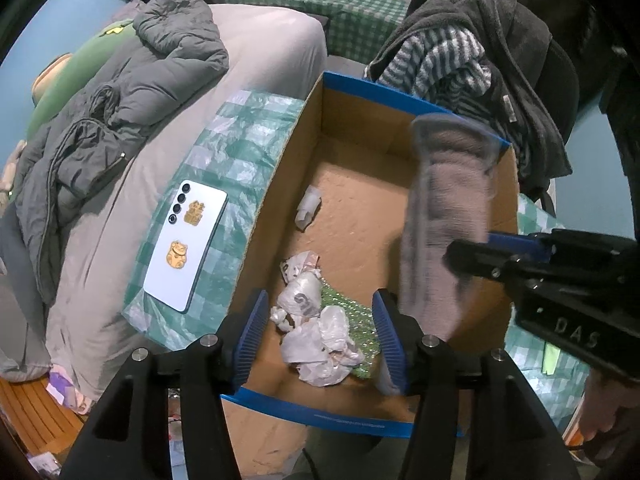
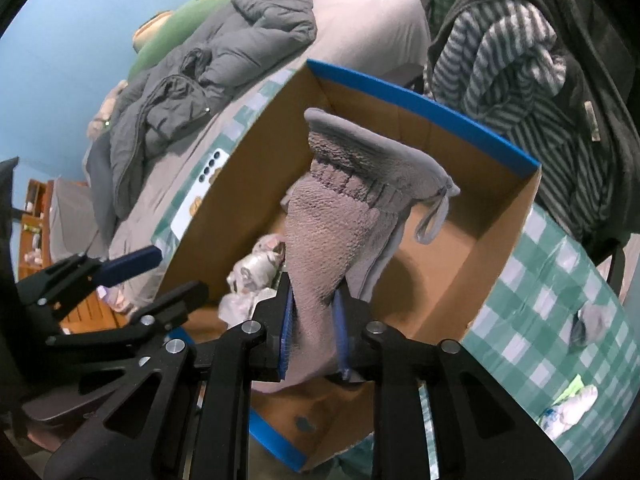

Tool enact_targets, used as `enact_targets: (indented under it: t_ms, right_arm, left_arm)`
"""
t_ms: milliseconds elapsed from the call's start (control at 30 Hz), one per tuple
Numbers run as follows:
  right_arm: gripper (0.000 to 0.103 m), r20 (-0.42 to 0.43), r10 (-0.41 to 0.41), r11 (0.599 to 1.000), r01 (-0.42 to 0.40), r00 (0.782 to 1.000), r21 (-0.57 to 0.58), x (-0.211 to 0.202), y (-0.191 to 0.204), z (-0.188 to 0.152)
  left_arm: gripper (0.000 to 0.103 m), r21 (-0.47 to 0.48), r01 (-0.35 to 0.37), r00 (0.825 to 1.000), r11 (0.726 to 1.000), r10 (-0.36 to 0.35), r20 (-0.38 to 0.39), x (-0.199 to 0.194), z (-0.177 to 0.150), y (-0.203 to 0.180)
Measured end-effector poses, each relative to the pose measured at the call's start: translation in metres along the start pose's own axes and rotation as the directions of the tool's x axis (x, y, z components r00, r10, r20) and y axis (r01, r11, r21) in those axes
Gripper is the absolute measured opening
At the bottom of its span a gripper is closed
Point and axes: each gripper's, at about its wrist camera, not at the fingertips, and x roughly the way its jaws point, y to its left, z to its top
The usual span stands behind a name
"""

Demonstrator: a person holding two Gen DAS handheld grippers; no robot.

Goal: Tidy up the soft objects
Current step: 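Open the right gripper to drop the grey-brown fuzzy sock into the box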

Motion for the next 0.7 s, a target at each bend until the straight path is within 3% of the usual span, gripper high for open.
enact_targets:
  t_ms: [100,167,333,700]
  right_arm:
    - [0.027,0.011,0.003,1.0,-0.003,1.0,-0.007,-0.005,-0.001,-0.004]
    - [0.045,0.017,-0.005,1.0,0.005,1.0,-0.015,-0.01,-0.001,-0.006]
    - [0.055,0.033,-0.022,1.0,0.022,0.999,0.005,-0.019,-0.009,-0.012]
    - [0.063,0.096,-0.041,0.997,0.035,0.995,0.063,-0.055,-0.035,-0.033]
  left_arm:
    - [0.055,-0.011,0.006,1.0,1.0,-0.006,0.004,-0.003,0.0,-0.004]
    - [0.055,-0.019,0.008,1.0,1.0,-0.008,0.006,-0.005,-0.001,-0.007]
    - [0.056,-0.018,0.012,1.0,1.0,-0.012,0.022,-0.014,-0.003,-0.016]
    - [0.056,0.007,0.014,0.999,1.0,-0.014,0.042,-0.027,-0.007,-0.043]
